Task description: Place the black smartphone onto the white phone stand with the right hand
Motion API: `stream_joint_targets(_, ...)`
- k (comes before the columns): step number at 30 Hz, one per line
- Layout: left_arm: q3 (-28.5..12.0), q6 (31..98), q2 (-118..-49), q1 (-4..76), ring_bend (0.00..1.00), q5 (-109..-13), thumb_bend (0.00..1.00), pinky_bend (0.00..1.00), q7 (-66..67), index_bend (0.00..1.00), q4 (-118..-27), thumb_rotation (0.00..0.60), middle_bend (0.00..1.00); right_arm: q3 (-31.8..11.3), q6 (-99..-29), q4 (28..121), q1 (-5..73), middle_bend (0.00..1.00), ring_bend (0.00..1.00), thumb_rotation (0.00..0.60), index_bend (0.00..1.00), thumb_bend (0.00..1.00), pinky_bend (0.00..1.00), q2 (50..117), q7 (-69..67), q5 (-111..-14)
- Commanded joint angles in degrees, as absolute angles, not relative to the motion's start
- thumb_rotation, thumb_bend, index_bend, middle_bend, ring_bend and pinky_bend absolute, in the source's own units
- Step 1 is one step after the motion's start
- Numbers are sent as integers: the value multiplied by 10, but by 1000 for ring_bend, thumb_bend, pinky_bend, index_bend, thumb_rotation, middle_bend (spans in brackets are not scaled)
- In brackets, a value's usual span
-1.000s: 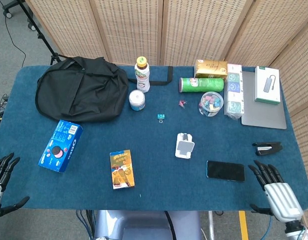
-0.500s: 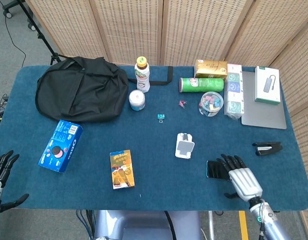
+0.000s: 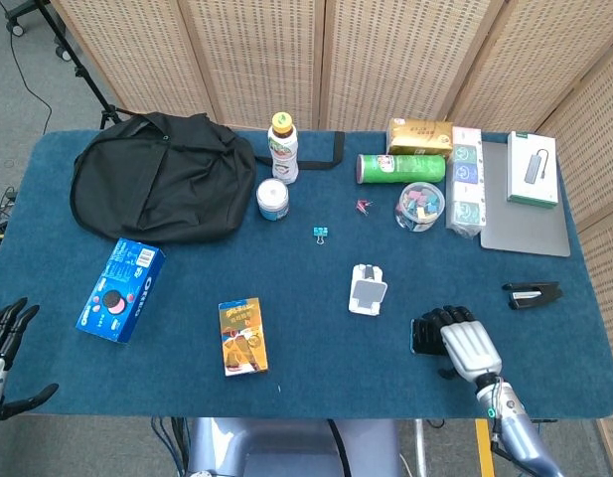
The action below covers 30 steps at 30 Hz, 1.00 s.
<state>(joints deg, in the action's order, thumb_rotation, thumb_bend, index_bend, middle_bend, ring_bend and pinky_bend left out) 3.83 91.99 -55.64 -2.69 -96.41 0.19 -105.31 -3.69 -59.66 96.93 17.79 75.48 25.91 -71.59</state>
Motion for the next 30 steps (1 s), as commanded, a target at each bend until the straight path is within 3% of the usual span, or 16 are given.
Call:
stream_joint_targets(1,38,918,-557,-26,0,-963,0,0,3,0,-1053,600,0,-36,-599,952,182,216,169,600,190,0,172,765,255,-709)
stream_joint_targets(12,39,911,-560,-24,0,-962,0,0,12,0,-1056,600,0,-29,-594,906,191,268,220,600,252,10,240,790,242,-697)
stream_joint_targets(16,39,910,-561,-24,0,-961,0,0,13,0,-1056,600,0,-27,-601,888,192,322,268,600,298,49,279,799,244,-697)
stream_joint_targets(23,38,907,-562,-23,0,-959,0,0,17,0,-1057,600,0,-24,-620,853,189,487,419,600,424,188,451,815,226,-716)
stream_joint_targets(30,38,905,-563,-22,0,-958,0,0,20,0,-1058,600,0,-16,-648,827,185,504,434,600,436,234,460,817,192,-761)
